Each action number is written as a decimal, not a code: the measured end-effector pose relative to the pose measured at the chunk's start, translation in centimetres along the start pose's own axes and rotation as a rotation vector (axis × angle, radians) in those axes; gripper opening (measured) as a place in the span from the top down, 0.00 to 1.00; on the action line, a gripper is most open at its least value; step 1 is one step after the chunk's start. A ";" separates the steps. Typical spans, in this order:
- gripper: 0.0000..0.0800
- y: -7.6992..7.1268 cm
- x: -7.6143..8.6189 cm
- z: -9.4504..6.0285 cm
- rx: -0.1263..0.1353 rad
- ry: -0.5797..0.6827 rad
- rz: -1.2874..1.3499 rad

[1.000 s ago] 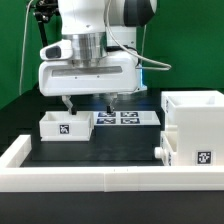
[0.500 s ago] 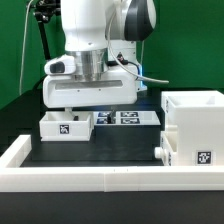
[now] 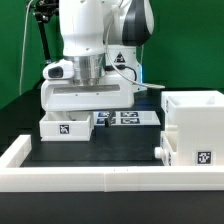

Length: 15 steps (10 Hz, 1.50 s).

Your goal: Assemble drawer

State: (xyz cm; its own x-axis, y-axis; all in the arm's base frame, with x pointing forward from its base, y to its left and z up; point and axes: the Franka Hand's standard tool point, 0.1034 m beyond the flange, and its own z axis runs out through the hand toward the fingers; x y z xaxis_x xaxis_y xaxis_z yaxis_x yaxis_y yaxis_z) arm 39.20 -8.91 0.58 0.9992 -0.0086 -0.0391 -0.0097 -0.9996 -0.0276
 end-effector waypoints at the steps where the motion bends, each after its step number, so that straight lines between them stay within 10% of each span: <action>1: 0.35 -0.1 0.0 0.0 0.000 0.000 -0.001; 5: 0.69 -0.1 0.0 0.0 0.000 0.000 -0.002; 6: 0.92 -0.1 0.0 0.0 0.000 0.000 -0.002; 13: 0.95 -0.3 0.1 -0.2 0.003 -0.007 -0.012; 15: 0.95 -0.8 1.6 -2.5 0.019 -0.016 -0.091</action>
Offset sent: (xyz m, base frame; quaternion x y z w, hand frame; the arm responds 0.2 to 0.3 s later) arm 0.0000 0.0000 0.0000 0.0000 0.0000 0.0000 1.0000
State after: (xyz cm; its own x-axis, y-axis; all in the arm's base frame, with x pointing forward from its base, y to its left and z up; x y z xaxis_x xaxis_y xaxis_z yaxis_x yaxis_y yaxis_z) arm 40.90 -8.16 3.04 0.9952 0.0826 -0.0515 0.0801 -0.9955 -0.0504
